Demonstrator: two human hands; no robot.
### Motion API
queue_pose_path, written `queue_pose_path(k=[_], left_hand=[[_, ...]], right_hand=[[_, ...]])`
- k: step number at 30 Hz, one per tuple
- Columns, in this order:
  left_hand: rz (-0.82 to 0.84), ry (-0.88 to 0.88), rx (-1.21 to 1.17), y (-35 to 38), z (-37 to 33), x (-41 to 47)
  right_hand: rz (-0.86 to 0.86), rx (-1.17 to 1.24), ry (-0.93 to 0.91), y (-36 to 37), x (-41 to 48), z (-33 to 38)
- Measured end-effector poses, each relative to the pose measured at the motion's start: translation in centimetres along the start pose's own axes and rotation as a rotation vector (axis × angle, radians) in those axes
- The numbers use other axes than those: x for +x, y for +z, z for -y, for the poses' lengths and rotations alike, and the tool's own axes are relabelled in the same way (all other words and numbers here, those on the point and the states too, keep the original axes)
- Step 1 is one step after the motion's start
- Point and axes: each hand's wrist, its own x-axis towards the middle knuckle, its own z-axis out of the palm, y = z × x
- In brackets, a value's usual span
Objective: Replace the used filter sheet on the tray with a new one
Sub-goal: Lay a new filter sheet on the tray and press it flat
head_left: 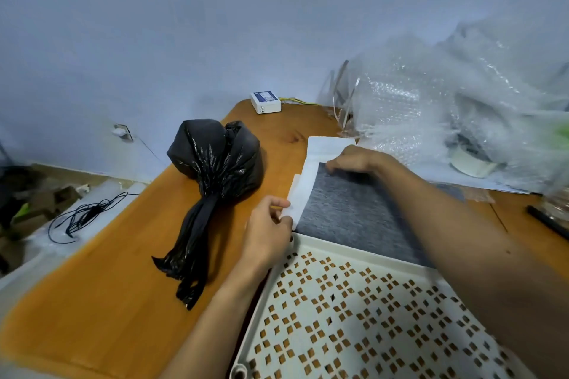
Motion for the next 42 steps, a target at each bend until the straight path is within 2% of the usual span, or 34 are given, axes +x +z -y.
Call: queue_pose_path(k=[5,12,15,19,27,39,42], left_hand=[[0.024,-0.259,-0.316,0.0,-0.7,0.7],[0.157,-0.384,-0.186,0.4,-2.5,2.2],[0.222,-0.331,-0.122,0.5,-3.1,2.7],[0.299,-0.222,-0.161,0.6,-3.7,2.6],[0.402,-0.107,-0.248,1.1,-4.2,2.2],[0.324,-0.135,-0.249,0.6,-4.2,1.7],[0.298,-0.122,-0.223,0.6,-4.1,1.5]], right_hand=[[-0.002,0.071,-0.042,-0.5,0.2,-0.2],[0.051,0.066,-0.022,-0.5,0.2,-0.2],[0.084,0.084,-0.011,-0.6,0.1,-0.2],[0.115,0.12,-0.043,-1.2,0.1,-0.4],[0.351,0.247,-0.054,-3.1,-0.5,-0.7],[0.456,0.534,-0.039,-4.6,-1.6,-1.1],[0.422,0.543,-0.037,-4.8,-2.2,-1.0]])
